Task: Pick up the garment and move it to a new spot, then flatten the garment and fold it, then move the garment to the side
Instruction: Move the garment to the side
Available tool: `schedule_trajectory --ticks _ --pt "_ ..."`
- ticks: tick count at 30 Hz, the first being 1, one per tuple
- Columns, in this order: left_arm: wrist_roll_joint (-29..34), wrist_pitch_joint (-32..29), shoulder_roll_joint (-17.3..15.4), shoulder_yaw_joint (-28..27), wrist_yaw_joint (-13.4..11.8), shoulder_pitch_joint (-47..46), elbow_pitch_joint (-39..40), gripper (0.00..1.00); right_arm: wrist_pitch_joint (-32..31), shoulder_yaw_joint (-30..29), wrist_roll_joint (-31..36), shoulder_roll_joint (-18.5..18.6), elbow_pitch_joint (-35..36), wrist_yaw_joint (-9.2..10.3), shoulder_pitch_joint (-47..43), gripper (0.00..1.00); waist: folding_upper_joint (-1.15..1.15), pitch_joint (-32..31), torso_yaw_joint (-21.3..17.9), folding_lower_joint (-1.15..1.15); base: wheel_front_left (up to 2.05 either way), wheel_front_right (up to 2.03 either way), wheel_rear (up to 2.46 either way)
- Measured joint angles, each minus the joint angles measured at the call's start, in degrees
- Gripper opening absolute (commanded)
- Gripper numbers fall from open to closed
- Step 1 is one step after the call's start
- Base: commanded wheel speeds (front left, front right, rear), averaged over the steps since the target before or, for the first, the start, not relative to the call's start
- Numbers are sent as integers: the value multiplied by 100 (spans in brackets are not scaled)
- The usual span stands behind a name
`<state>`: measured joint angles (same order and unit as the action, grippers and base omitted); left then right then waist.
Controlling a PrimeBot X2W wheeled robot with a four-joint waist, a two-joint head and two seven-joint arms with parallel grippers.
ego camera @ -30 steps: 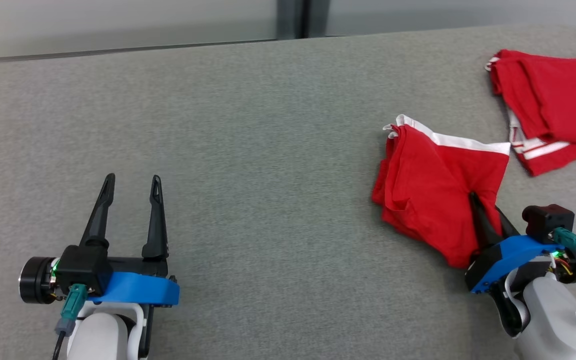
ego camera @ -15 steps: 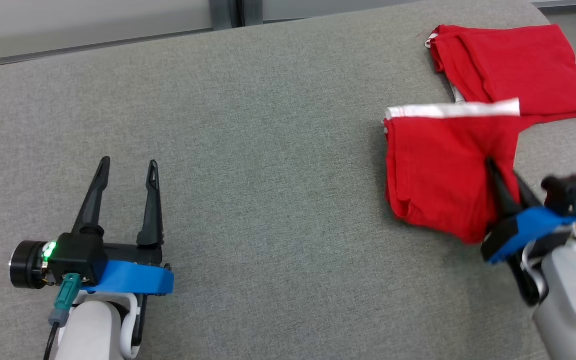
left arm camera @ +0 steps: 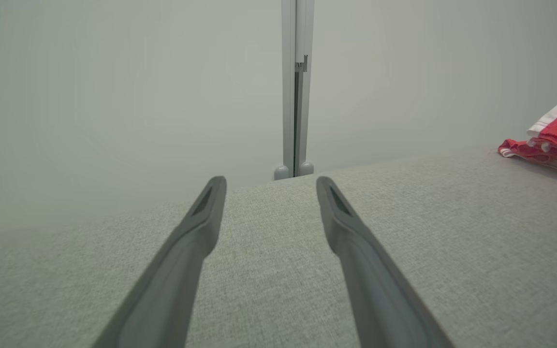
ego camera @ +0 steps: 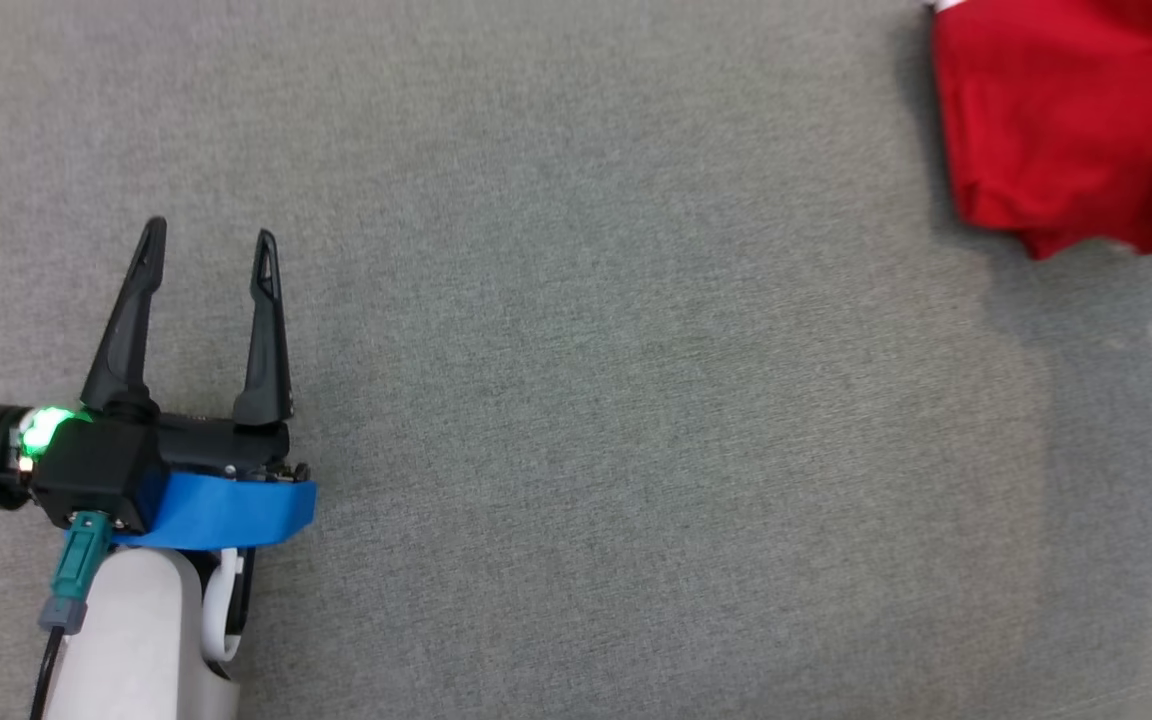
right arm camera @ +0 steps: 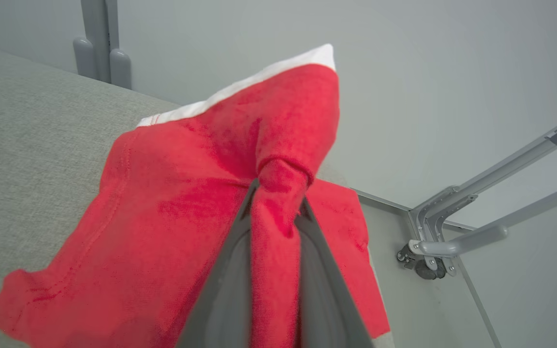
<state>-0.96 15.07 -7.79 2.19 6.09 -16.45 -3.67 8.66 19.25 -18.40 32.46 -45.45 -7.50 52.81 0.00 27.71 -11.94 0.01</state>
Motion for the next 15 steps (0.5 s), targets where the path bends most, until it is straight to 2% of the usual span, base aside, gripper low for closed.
schedule_trajectory --ticks 7,15 --pt "66 0 -140 80 9 -172 397 100 -279 229 -341 650 -641 0 685 0 0 447 79 0 0 0 0" --pt "105 -1 -264 113 8 -214 746 100 -458 281 -367 569 -1518 0 1580 0 0 783 71 0 0 0 0"
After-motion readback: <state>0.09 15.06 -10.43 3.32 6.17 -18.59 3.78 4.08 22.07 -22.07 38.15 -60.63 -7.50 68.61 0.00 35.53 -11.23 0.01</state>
